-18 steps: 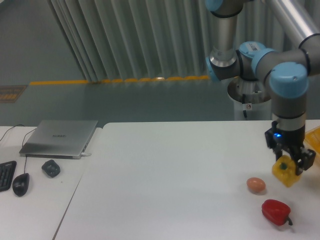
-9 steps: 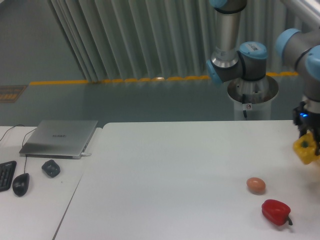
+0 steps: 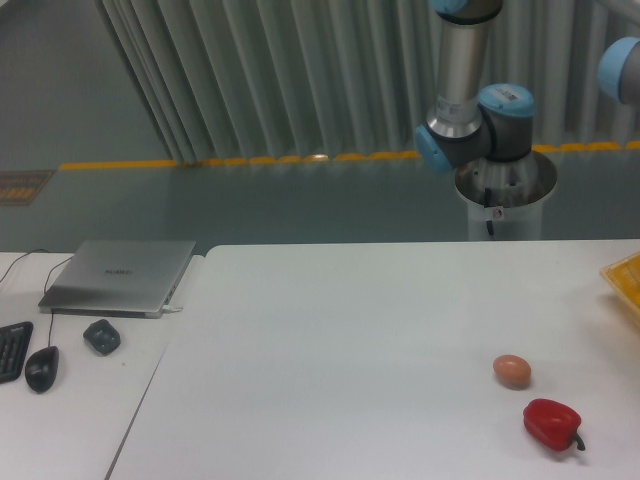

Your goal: Place the yellow pepper in a basket

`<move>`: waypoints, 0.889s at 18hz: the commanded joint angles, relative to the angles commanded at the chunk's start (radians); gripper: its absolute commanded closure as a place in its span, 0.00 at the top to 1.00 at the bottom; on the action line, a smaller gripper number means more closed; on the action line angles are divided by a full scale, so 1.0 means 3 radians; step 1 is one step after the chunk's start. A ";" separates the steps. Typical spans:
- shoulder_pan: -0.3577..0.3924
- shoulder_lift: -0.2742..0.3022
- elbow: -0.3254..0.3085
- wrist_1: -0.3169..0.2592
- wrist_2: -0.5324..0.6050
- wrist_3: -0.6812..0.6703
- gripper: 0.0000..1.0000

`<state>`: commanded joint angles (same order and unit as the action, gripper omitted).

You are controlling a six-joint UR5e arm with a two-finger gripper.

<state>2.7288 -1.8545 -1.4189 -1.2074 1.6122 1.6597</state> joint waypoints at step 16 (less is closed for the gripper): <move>0.0363 -0.0143 -0.0046 0.0317 0.0092 -0.0020 1.00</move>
<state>2.8379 -1.8975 -1.4327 -1.1121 1.6398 1.6536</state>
